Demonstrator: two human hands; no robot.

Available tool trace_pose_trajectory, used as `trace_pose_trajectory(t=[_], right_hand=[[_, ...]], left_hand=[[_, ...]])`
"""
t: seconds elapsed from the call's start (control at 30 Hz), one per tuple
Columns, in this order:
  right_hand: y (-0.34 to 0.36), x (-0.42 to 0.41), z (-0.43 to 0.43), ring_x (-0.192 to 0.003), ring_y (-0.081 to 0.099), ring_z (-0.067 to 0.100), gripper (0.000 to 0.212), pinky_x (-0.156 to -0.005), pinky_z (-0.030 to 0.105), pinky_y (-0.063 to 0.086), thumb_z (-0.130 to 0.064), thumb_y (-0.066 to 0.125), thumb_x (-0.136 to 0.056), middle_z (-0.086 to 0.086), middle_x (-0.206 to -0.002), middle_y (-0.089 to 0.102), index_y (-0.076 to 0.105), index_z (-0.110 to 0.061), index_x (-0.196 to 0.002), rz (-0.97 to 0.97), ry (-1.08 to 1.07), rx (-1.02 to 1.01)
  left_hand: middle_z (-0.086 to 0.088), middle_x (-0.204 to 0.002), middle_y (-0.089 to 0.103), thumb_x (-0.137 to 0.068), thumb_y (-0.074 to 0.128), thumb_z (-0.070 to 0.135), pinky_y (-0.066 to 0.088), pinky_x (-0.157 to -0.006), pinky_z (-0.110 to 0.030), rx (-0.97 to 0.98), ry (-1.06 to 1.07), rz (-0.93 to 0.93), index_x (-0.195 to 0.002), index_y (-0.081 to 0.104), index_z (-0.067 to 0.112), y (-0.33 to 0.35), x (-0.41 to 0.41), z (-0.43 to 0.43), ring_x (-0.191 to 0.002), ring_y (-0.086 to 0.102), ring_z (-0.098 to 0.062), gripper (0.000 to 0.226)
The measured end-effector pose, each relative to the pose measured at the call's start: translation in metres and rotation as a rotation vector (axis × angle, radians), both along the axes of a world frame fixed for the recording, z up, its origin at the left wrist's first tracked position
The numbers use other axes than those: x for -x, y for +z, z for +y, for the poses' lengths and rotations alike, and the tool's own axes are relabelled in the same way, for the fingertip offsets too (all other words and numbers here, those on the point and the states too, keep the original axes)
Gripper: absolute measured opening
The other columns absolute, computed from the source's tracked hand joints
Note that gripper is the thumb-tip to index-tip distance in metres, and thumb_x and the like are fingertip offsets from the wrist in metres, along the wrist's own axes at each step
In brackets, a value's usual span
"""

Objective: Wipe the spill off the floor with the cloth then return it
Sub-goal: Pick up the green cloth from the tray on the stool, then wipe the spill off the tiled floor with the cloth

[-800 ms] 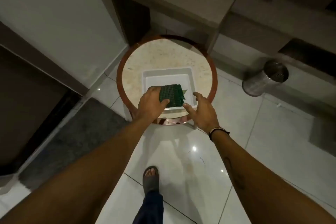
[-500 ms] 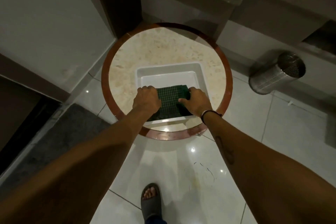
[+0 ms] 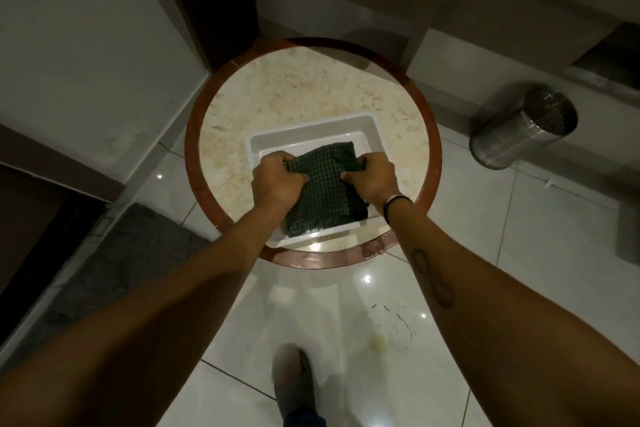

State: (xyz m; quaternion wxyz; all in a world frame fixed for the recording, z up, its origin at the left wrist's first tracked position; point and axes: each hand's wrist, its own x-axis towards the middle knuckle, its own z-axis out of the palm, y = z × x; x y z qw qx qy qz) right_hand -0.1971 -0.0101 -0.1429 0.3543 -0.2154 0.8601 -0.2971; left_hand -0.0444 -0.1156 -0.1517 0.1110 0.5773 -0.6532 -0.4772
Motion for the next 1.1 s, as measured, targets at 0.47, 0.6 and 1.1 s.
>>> trace_pose_trajectory(t=[0.47,0.6,1.1], right_hand=[[0.074,0.004,0.260,-0.088,0.080,0.020,0.003,-0.072,0.027,0.065,-0.008,0.077,-0.099,0.010,-0.107,0.082,0.075,-0.006,-0.101,-0.518,-0.250,0.243],[0.030,-0.015,0.365,-0.085,0.079,0.021,0.017,-0.067,0.027,0.066,-0.007,0.077,-0.099,0.010,-0.103,0.081,0.071,-0.011,-0.084,-0.598,-0.282,0.148],[-0.276,-0.143,0.596,-0.087,0.075,0.027,0.031,-0.068,0.032,0.060,-0.002,0.075,-0.099,0.030,-0.119,0.077,0.070,0.018,-0.122,-0.668,-0.516,-0.182]], left_hand=[[0.004,-0.089,0.086,-0.092,0.083,0.013,0.066,-0.068,-0.030,-0.516,0.151,0.452,-0.103,0.079,0.016,0.052,-0.033,0.201,-0.080,0.083,-0.012,0.013],[0.001,-0.099,0.081,-0.100,0.075,0.016,0.063,-0.069,-0.032,-0.573,0.136,0.328,-0.109,0.075,0.016,0.007,-0.048,0.307,-0.090,0.078,-0.016,0.009],[-0.032,-0.121,0.077,-0.084,0.086,-0.005,0.062,-0.099,-0.052,-0.756,0.079,-0.226,-0.110,0.076,-0.008,-0.271,-0.165,0.528,-0.114,0.075,-0.049,0.028]])
